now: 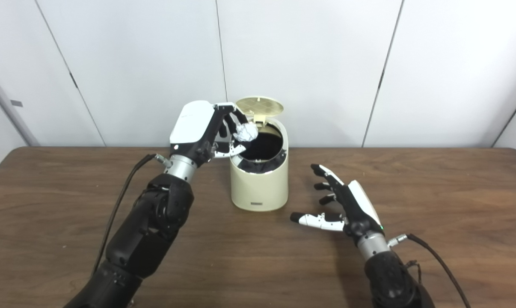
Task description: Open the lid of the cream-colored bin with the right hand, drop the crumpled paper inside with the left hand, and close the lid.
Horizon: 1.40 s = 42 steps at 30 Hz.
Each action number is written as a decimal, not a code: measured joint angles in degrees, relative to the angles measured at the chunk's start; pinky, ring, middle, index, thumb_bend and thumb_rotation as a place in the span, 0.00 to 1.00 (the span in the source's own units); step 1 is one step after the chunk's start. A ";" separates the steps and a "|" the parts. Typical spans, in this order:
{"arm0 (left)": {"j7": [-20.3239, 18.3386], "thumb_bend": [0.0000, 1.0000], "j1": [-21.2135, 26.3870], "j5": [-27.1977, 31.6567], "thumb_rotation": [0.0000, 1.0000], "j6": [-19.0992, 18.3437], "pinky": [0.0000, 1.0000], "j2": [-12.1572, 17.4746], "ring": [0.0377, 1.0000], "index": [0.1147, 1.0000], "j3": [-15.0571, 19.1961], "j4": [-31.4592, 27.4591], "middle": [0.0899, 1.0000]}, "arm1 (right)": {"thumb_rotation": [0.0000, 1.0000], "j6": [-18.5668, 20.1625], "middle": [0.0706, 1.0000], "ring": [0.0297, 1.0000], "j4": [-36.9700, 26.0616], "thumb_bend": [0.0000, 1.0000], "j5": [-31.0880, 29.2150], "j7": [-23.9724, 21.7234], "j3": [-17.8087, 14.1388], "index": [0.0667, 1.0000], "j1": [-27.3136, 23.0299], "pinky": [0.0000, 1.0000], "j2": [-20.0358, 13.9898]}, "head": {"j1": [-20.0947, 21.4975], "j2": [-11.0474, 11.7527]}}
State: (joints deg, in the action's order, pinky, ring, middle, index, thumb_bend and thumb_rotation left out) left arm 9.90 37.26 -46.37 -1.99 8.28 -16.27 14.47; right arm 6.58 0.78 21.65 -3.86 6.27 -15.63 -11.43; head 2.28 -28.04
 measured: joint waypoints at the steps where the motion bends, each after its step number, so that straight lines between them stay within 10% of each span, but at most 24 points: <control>1: -0.45 0.50 0.03 0.11 0.00 -0.02 0.29 0.01 0.36 0.48 -0.07 -0.02 0.43 | 0.35 0.00 0.89 0.79 -0.01 0.68 -0.02 0.00 0.01 0.89 0.00 0.63 0.01 | 0.00 0.00; 9: -3.85 0.52 1.12 0.95 0.05 0.64 0.41 1.92 0.50 0.44 -1.68 -0.54 0.49 | 0.35 0.00 0.89 0.79 -0.33 0.69 -0.08 -0.01 0.04 0.90 0.17 0.63 0.28 | 0.00 -0.44; 11: -3.94 0.83 1.18 0.78 0.16 0.65 0.41 2.04 0.50 0.53 -1.99 -0.62 0.52 | 0.34 0.01 0.89 0.79 -0.44 0.68 -0.03 -0.01 0.02 0.90 0.17 0.63 0.26 | 0.09 -0.53; 13: -4.06 0.92 1.22 0.32 0.20 0.65 0.41 2.37 0.50 0.56 -2.45 -0.92 0.53 | 0.34 0.01 0.89 0.79 -0.43 0.68 0.02 -0.01 0.03 0.90 0.20 0.63 0.26 | 0.18 -0.70; 27: -6.86 0.97 1.47 -1.42 0.25 -0.53 0.40 3.34 0.51 0.63 -3.46 -2.73 0.57 | 0.34 0.99 0.89 0.78 -0.89 0.67 0.32 -0.04 0.07 0.89 0.40 0.61 0.24 | 0.00 -1.58; 33: -7.17 0.95 1.48 -2.25 0.24 -0.57 0.39 3.53 0.50 0.62 -3.60 -2.89 0.56 | 0.32 1.21 0.89 0.78 -0.96 0.67 0.62 -0.04 0.17 0.89 0.45 0.62 0.25 | 0.00 -1.67; 42: -6.55 0.53 -2.63 7.15 0.00 0.90 0.32 1.00 0.39 0.45 1.67 -4.82 0.42 | 0.28 0.68 0.85 0.74 -0.92 0.66 0.82 1.80 -0.41 0.84 0.43 0.61 0.57 | 0.18 -1.50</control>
State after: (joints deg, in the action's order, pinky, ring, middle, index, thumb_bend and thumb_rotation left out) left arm 3.35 34.63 -39.22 -1.09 9.28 -14.60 9.65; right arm 7.26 -0.14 22.48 -2.06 5.87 -15.21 -10.85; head 2.46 -29.53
